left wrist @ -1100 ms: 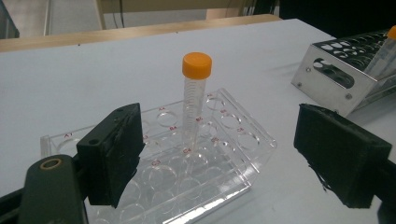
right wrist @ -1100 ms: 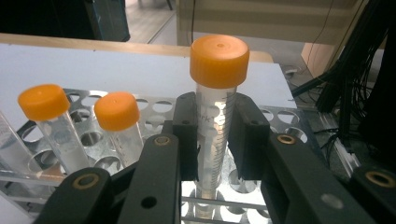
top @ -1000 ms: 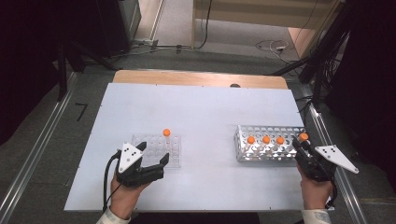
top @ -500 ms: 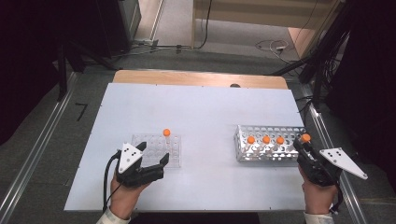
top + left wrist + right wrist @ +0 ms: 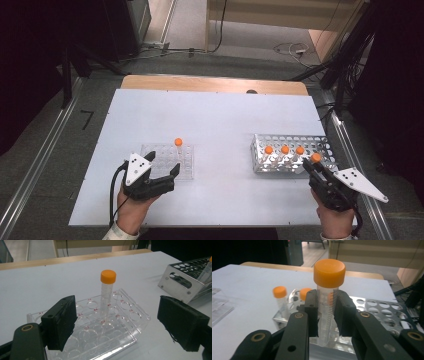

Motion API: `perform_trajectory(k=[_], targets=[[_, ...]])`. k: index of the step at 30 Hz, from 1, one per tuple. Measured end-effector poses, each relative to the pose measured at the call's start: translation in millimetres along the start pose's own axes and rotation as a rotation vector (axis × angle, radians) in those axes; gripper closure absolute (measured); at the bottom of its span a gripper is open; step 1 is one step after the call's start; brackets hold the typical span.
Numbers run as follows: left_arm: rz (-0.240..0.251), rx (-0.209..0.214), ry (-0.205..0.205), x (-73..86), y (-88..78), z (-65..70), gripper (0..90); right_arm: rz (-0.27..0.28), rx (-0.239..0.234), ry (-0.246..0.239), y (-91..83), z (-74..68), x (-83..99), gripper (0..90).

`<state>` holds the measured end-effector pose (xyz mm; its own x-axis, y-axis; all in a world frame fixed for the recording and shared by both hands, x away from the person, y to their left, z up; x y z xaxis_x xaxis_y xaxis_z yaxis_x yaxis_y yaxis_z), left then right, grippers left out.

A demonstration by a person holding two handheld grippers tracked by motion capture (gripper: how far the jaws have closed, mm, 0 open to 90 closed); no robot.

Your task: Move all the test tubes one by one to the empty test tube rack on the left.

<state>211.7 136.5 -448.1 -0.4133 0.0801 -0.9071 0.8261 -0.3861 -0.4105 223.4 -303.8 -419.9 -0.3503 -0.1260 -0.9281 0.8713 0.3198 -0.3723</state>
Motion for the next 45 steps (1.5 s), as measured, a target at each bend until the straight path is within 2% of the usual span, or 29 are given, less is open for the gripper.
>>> perform_trajectory(k=[10,17,23,27,32,37,45], targets=[[0.0,0.006,0.003,0.0,0.0,2.5,15.5,-0.031,-0.132,-0.045,7.8,-39.3,4.0,71.7],[-0.005,0.014,0.009,0.4,1.0,5.7,15.5,-0.05,-0.194,-0.071,14.5,-60.0,6.8,71.7],[-0.003,0.039,0.014,-0.2,0.2,12.0,16.0,-0.072,-0.257,-0.109,23.6,-85.1,13.7,71.7],[0.001,0.073,0.024,-2.0,-1.4,19.4,18.3,-0.088,-0.298,-0.14,29.9,-103.0,16.3,71.8],[0.006,0.106,0.036,-4.2,-2.9,28.3,18.9,-0.1,-0.331,-0.164,35.7,-117.9,17.2,71.8],[0.002,0.165,0.055,-4.0,-2.7,38.9,26.3,-0.105,-0.353,-0.172,40.7,-129.7,18.6,71.8],[-0.006,0.269,0.093,-4.4,1.1,63.8,34.2,-0.118,-0.404,-0.216,48.1,-154.1,22.3,71.8]])
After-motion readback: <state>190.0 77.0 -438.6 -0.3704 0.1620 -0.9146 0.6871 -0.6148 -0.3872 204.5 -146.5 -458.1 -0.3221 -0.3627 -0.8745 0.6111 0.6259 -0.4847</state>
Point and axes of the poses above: each handheld gripper's, and its own axes: y roughly forward along the jaws, x roughly out of its underside, z roughly to its right, the point moved 2 cm from there along y, roughly forward along the jaws, and after that the axes turned 2 degrees about -z, right-handed, at the moved point
